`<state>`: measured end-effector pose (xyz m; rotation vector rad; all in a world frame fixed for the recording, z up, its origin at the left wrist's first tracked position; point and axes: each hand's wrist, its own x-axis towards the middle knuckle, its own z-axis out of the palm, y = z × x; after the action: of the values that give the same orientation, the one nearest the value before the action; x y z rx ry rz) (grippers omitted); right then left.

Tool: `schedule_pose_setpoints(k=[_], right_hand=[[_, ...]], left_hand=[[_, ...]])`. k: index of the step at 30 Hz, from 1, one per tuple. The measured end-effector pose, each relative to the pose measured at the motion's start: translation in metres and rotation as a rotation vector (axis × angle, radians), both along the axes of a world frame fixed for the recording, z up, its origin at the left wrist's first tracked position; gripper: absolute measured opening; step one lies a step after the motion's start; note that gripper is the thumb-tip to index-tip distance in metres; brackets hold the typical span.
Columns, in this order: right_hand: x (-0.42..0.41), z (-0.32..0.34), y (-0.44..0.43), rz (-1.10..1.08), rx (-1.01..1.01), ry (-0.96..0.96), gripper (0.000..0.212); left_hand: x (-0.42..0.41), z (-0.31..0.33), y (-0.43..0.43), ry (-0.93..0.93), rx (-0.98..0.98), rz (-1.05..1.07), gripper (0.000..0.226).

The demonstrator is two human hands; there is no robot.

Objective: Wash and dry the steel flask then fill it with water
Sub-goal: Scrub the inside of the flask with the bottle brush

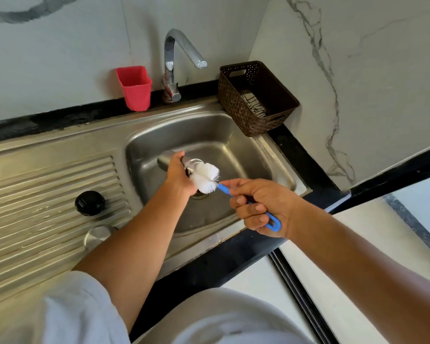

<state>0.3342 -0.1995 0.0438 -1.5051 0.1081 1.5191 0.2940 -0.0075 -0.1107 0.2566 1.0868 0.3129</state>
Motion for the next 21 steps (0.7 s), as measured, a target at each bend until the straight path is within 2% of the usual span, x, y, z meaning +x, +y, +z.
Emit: schedule_pose_setpoints(k=[3,5,7,9,10,12,13,14,16,19,21], right_hand=[[-0.002,-0.018,0.018,0.069,-0.094,-0.218,0.031],[-0.002,-0.018,0.019,0.208,-0.148,-0.362,0.032],[0.0,-0.009,0.01,0.451,-0.181,-0.576,0.034],[0.004,-0.002,0.001,0.767,-0.163,-0.916,0.038],[0.007,-0.002,-0.002,0.896,-0.163,-1.092,0.04],[0.007,-0.005,-0.001,1.043,-0.215,-1.326,0.043],[0.006,-0.01,0.002,1.113,-0.244,-1.404,0.044],[0.003,-0.015,0.007,1.182,-0.26,-1.467,0.046],[-0.001,-0.019,0.013,1.29,-0.264,-1.572,0.05],[0.004,-0.009,0.008,1.445,-0.253,-1.696,0.042],[0.005,0.001,0.002,1.535,-0.236,-1.761,0.036]], left_hand=[[0.01,0.004,-0.027,0.028,-0.012,-0.151,0.038],[0.01,-0.001,-0.024,0.001,-0.022,-0.179,0.039],[0.004,-0.009,-0.013,0.022,-0.012,-0.158,0.038],[-0.003,-0.013,0.0,0.087,0.067,-0.08,0.042],[-0.002,-0.027,0.006,0.146,0.1,-0.056,0.06],[0.011,-0.072,0.015,0.241,0.109,-0.017,0.11],[0.021,-0.091,0.014,0.239,0.087,0.011,0.119],[0.029,-0.102,0.01,0.212,0.067,0.028,0.119],[0.029,-0.078,-0.005,0.207,0.083,-0.001,0.114],[0.025,-0.085,0.011,0.256,0.074,0.048,0.1],[0.02,-0.085,0.021,0.313,0.077,0.041,0.108]])
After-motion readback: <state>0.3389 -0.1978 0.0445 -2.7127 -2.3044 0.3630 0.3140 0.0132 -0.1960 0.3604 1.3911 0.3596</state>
